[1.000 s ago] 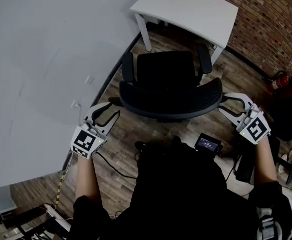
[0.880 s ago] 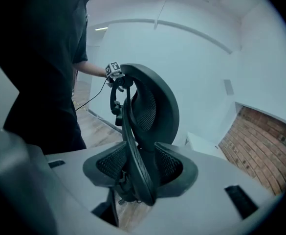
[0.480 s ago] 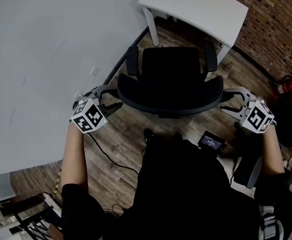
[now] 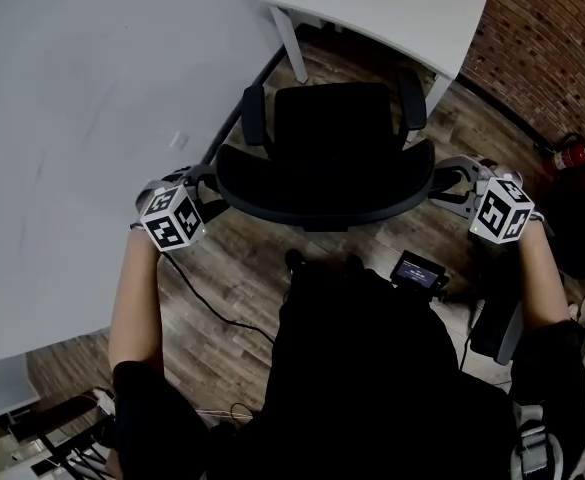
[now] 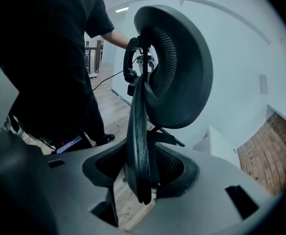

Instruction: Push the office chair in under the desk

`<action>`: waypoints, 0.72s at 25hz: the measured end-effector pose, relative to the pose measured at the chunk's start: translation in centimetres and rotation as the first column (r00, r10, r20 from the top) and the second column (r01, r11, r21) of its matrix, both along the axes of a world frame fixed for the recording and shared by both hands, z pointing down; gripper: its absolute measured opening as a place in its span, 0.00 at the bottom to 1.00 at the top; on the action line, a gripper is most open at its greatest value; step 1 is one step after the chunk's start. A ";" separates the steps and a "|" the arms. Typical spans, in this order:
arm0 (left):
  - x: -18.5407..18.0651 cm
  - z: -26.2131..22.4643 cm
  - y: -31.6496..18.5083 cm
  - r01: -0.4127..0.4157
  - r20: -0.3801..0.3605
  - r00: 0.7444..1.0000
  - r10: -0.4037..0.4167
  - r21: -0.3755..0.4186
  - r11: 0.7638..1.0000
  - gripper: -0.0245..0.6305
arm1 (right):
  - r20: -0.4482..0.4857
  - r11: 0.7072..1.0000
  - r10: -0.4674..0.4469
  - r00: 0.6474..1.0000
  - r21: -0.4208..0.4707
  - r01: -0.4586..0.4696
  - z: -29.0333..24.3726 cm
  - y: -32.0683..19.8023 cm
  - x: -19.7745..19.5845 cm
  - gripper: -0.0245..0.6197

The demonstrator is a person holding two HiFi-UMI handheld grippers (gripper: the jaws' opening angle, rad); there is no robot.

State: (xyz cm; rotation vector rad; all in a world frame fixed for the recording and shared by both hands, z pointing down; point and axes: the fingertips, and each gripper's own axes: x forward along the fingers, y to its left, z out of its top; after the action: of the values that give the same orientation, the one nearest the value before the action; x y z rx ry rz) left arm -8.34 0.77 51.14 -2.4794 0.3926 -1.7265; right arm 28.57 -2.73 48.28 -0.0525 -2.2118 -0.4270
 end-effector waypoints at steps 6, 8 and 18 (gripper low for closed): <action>0.3 0.3 0.0 -0.014 0.014 1.000 0.014 -0.005 1.000 0.35 | -0.028 0.998 -0.053 0.998 -0.027 0.052 0.6 0.7 -0.3 0.28; 0.3 0.3 0.0 -0.011 0.020 1.000 0.011 -0.005 1.000 0.33 | -0.030 0.998 -0.056 0.998 -0.021 0.055 0.6 0.7 -0.2 0.27; 0.1 0.4 0.0 -0.016 0.056 0.998 0.014 0.031 0.999 0.28 | -0.014 0.998 -0.056 0.998 -0.010 0.056 0.6 0.7 -0.4 0.25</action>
State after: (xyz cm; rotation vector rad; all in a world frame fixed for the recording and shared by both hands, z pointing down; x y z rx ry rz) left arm -8.20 0.75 51.57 -2.4005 0.3923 -1.7649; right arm 28.20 -2.02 48.86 -0.1226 -2.2026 -0.4450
